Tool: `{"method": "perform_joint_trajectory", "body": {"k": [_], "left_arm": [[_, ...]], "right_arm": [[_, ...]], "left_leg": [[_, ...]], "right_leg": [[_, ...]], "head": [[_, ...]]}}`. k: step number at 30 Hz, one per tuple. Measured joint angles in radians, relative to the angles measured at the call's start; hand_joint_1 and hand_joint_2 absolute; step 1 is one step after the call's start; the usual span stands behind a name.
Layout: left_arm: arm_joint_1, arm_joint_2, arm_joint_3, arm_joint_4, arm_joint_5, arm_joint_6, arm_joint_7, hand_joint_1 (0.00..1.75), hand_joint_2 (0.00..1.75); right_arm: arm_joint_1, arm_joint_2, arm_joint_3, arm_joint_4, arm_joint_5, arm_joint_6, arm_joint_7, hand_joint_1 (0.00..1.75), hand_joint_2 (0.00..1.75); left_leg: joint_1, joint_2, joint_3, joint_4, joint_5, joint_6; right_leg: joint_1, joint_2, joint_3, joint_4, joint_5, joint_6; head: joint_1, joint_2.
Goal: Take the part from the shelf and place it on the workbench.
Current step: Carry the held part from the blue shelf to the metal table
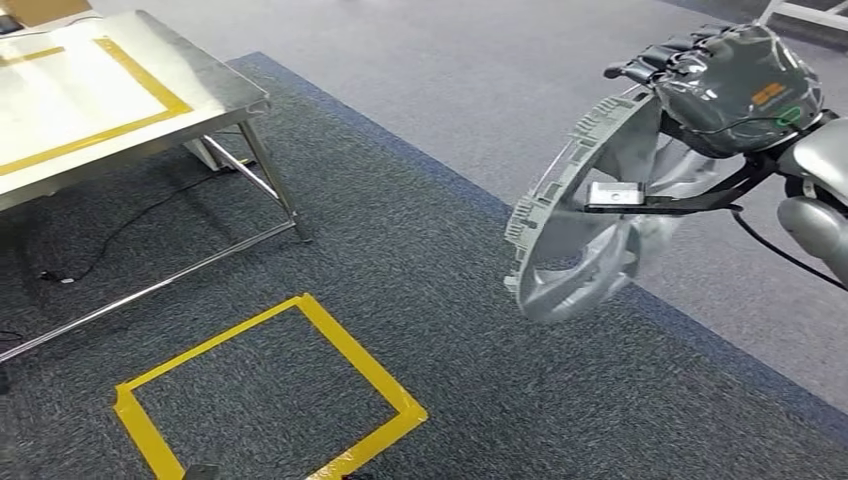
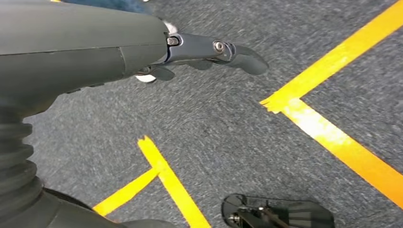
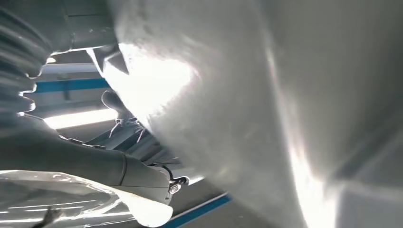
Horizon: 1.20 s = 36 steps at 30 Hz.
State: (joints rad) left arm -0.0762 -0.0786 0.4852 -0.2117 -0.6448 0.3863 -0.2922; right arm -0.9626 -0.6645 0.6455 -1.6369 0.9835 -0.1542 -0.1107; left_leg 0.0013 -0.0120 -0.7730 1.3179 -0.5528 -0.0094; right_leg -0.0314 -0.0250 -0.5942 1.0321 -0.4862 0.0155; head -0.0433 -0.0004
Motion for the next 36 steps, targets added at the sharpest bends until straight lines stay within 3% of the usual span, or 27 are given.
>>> {"method": "perform_joint_trajectory", "body": {"k": [1, 2, 4, 5, 7, 9, 10, 12, 14, 15, 16, 17, 19, 20, 22, 24, 26, 28, 30, 31, 32, 34, 36], "left_arm": [[0.001, 0.0, 0.0, 0.0, -0.001, 0.0, 0.0, 0.0, 1.75], [0.002, 0.0, 0.0, 0.0, -0.001, 0.0, 0.0, 0.0, 1.75], [0.002, 0.001, 0.0, 0.0, -0.003, 0.0, 0.001, 0.0, 1.75], [0.001, 0.002, 0.0, 0.0, -0.004, 0.0, 0.001, 0.0, 1.75], [-0.001, 0.002, 0.0, 0.0, -0.006, 0.0, 0.001, 0.0, 1.75], [0.0, 0.001, 0.0, 0.0, -0.008, 0.001, 0.001, 0.0, 1.75], [0.001, 0.0, 0.0, 0.0, -0.01, 0.001, 0.001, 0.0, 1.75], [0.0, -0.001, 0.0, 0.0, -0.011, 0.003, 0.001, 0.0, 1.75], [-0.002, -0.001, 0.0, 0.0, -0.011, 0.004, 0.001, 0.0, 1.75], [-0.002, -0.002, 0.0, 0.0, -0.012, 0.004, 0.001, 0.0, 1.75], [-0.001, -0.003, 0.0, 0.0, -0.012, 0.004, 0.001, 0.0, 1.75], [-0.001, -0.004, 0.0, 0.0, -0.012, 0.004, 0.001, 0.0, 1.75], [-0.001, -0.004, 0.0, 0.0, -0.014, 0.004, 0.001, 0.0, 1.75], [-0.002, -0.004, 0.0, 0.0, -0.015, 0.004, 0.001, 0.0, 1.75], [-0.001, -0.004, 0.0, 0.0, -0.017, 0.004, 0.001, 0.0, 1.75], [0.003, -0.003, 0.0, 0.0, -0.018, 0.004, 0.001, 0.0, 1.75], [0.004, -0.002, 0.0, 0.0, -0.019, 0.004, 0.001, 0.0, 1.75], [0.002, -0.003, 0.0, 0.0, -0.019, 0.004, 0.001, 0.0, 1.75], [0.001, -0.004, 0.0, 0.0, -0.019, 0.003, 0.001, 0.0, 1.75], [0.001, -0.004, 0.0, 0.0, -0.019, 0.003, 0.001, 0.0, 1.75], [0.002, -0.003, 0.0, 0.0, -0.02, 0.003, 0.001, 0.0, 1.75], [0.003, -0.002, 0.0, 0.0, -0.02, 0.003, 0.001, 0.0, 1.75], [0.001, -0.002, 0.0, 0.0, -0.021, 0.003, 0.001, 0.0, 1.75]], "right_arm": [[0.001, 0.0, 0.001, 0.0, 0.0, 0.0, 0.0, 1.75, 1.75], [0.002, 0.0, 0.001, 0.0, 0.0, 0.0, 0.001, 1.75, 1.75], [0.003, 0.0, 0.0, 0.0, 0.0, -0.001, 0.002, 1.75, 1.75], [0.003, 0.0, 0.0, 0.0, 0.0, -0.002, 0.003, 1.75, 1.75], [0.004, 0.0, -0.001, 0.0, 0.0, -0.002, 0.003, 1.75, 1.75], [0.007, 0.0, -0.002, 0.0, 0.0, -0.003, 0.003, 1.75, 1.75], [0.007, 0.0, -0.003, 0.0, -0.001, -0.003, 0.003, 1.75, 1.75], [0.007, -0.002, -0.006, -0.001, -0.001, -0.005, 0.004, 1.75, 1.75], [0.011, -0.003, -0.008, 0.0, -0.002, -0.006, 0.004, 1.75, 1.75], [0.015, -0.003, -0.008, 0.0, -0.002, -0.006, 0.004, 1.75, 1.75], [0.019, -0.003, -0.008, 0.0, -0.002, -0.006, 0.004, 1.75, 1.75], [0.021, -0.003, -0.009, 0.0, -0.002, -0.006, 0.004, 1.75, 1.75], [0.02, -0.003, -0.011, -0.001, -0.002, -0.006, 0.004, 1.75, 1.75], [0.018, -0.003, -0.012, -0.001, -0.002, -0.006, 0.004, 1.75, 1.75], [0.019, -0.003, -0.014, -0.001, -0.002, -0.006, 0.004, 1.75, 1.75], [0.02, -0.003, -0.014, -0.002, -0.002, -0.005, 0.004, 1.75, 1.75], [0.018, -0.003, -0.014, -0.002, -0.002, -0.005, 0.004, 1.75, 1.75], [0.017, -0.003, -0.014, -0.003, -0.002, -0.005, 0.003, 1.75, 1.75], [0.018, -0.003, -0.014, -0.003, -0.002, -0.005, 0.003, 1.75, 1.75], [0.018, -0.003, -0.014, -0.003, -0.002, -0.005, 0.003, 1.75, 1.75], [0.018, -0.003, -0.013, -0.003, -0.002, -0.005, 0.003, 1.75, 1.75], [0.018, -0.003, -0.014, -0.003, -0.002, -0.005, 0.003, 1.75, 1.75], [0.017, -0.003, -0.015, -0.003, -0.003, -0.006, 0.003, 1.75, 1.75]], "left_leg": [[0.002, 0.002, -0.002, -0.002, 0.015, -0.001], [0.004, 0.005, 0.015, -0.043, 0.048, -0.001], [0.0, 0.032, 0.077, -0.174, 0.116, 0.005], [-0.005, 0.048, 0.101, -0.227, 0.131, 0.011], [-0.013, 0.064, 0.117, -0.267, 0.128, 0.02], [-0.012, 0.048, 0.122, -0.277, 0.127, 0.031], [-0.01, 0.039, 0.126, -0.282, 0.129, 0.038], [-0.006, 0.023, 0.133, -0.288, 0.131, 0.05], [-0.008, 0.004, 0.134, -0.288, 0.129, 0.056], [-0.009, -0.007, 0.135, -0.288, 0.128, 0.058], [-0.01, -0.017, 0.136, -0.287, 0.127, 0.058], [-0.01, -0.028, 0.138, -0.286, 0.126, 0.058], [-0.01, -0.049, 0.14, -0.281, 0.122, 0.054], [-0.01, -0.059, 0.138, -0.276, 0.119, 0.05], [-0.009, -0.077, 0.131, -0.272, 0.119, 0.04], [-0.007, -0.088, 0.126, -0.272, 0.12, 0.03], [-0.01, -0.061, 0.115, -0.244, 0.1, 0.018], [-0.007, -0.017, 0.068, -0.142, 0.047, 0.004], [0.001, -0.002, 0.011, -0.023, 0.005, -0.005], [0.004, 0.0, 0.0, -0.002, 0.008, -0.007], [0.006, 0.002, 0.008, -0.022, 0.03, -0.008], [0.007, 0.018, 0.068, -0.146, 0.097, -0.005], [-0.001, 0.041, 0.119, -0.25, 0.127, 0.006]], "right_leg": [[0.0, -0.009, 0.004, 0.0, -0.003, 0.001], [0.0, -0.017, 0.008, 0.0, -0.006, 0.003], [0.002, -0.032, 0.019, 0.0, -0.014, 0.009], [0.004, -0.037, 0.021, 0.0, -0.017, 0.014], [0.01, -0.051, 0.024, -0.003, -0.021, 0.023], [0.009, -0.061, 0.03, -0.008, -0.027, 0.034], [0.008, -0.052, 0.027, 0.002, -0.038, 0.038], [0.005, -0.01, -0.012, 0.082, -0.081, 0.04], [0.006, 0.018, -0.091, 0.222, -0.132, 0.039], [0.007, 0.022, -0.123, 0.27, -0.14, 0.039], [0.007, 0.023, -0.139, 0.283, -0.128, 0.039], [0.007, 0.024, -0.133, 0.252, -0.095, 0.037], [0.005, 0.044, -0.081, 0.121, -0.018, 0.034], [0.003, 0.058, -0.053, 0.061, 0.005, 0.033], [0.003, 0.074, -0.026, 0.011, 0.01, 0.03], [0.003, 0.061, -0.02, 0.005, 0.011, 0.024], [-0.001, 0.043, -0.012, -0.001, 0.012, 0.012], [-0.001, 0.023, -0.005, -0.004, 0.009, 0.003], [0.0, 0.005, -0.001, -0.004, 0.006, 0.0], [0.0, -0.002, 0.001, -0.004, 0.004, 0.0], [0.0, -0.01, 0.003, -0.004, 0.002, 0.001], [0.0, -0.024, 0.012, -0.004, -0.004, 0.007], [0.004, -0.034, 0.017, -0.004, -0.01, 0.016]], "head": [[0.0, 0.0], [0.0, 0.0], [0.0, 0.0], [0.0, 0.0], [0.0, 0.0], [0.001, 0.0], [0.002, 0.0], [0.007, 0.0], [0.011, 0.0], [0.012, 0.0], [0.012, 0.0], [0.012, 0.0], [0.012, 0.0], [0.011, 0.0], [0.011, 0.0], [0.011, 0.0], [0.007, 0.0], [0.002, 0.0], [0.002, 0.0], [0.002, 0.0], [0.001, 0.0], [0.001, 0.0], [0.002, 0.0]]}}
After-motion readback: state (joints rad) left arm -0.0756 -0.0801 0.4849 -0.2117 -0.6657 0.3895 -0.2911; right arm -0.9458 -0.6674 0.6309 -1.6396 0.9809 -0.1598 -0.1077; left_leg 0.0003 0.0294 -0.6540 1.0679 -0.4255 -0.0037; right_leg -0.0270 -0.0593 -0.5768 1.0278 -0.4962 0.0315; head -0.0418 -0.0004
